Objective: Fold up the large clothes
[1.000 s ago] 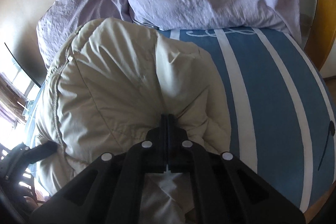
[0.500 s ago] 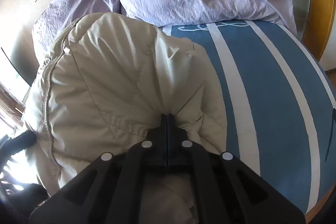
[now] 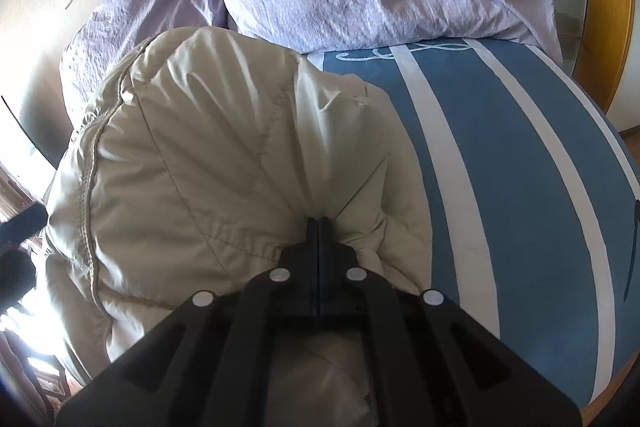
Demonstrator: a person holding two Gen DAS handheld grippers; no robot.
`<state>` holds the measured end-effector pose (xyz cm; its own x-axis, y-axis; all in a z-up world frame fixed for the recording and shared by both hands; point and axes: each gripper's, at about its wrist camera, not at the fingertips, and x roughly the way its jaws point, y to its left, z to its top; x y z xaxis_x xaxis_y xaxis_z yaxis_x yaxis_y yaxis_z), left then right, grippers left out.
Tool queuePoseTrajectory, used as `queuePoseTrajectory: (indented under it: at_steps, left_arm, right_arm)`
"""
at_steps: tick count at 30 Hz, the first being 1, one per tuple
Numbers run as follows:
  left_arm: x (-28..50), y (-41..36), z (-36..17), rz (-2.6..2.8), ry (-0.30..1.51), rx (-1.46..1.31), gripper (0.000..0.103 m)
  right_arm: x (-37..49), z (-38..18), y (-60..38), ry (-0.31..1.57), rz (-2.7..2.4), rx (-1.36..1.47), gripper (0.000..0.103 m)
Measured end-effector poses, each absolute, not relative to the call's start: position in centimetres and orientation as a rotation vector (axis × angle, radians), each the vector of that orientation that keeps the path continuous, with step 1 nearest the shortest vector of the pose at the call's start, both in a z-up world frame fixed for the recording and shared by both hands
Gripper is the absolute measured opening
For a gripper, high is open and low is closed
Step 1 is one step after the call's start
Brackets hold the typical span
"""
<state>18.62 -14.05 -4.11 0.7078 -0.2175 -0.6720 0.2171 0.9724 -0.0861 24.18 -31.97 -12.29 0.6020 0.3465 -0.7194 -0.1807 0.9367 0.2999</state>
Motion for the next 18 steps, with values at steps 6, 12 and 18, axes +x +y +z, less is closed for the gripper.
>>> queuePoseTrajectory:
  at_steps: [6, 12, 18]
  left_arm:
    - [20.5, -13.5, -2.8, -0.198, 0.701, 0.027, 0.088]
    - [23.7, -12.1, -2.2, -0.123, 0.683, 0.041, 0.088]
    - [26.0, -11.1, -3.0, -0.055, 0.704, 0.043, 0.088]
  right_arm:
    - [24.4, -12.4, -31.9, 0.877, 0.307, 0.202, 0.0]
    - [24.4, -12.4, -31.9, 0.878, 0.303, 0.201, 0.0]
    - [24.4, -12.3, -31.9, 0.877, 0.306, 0.204, 0.0]
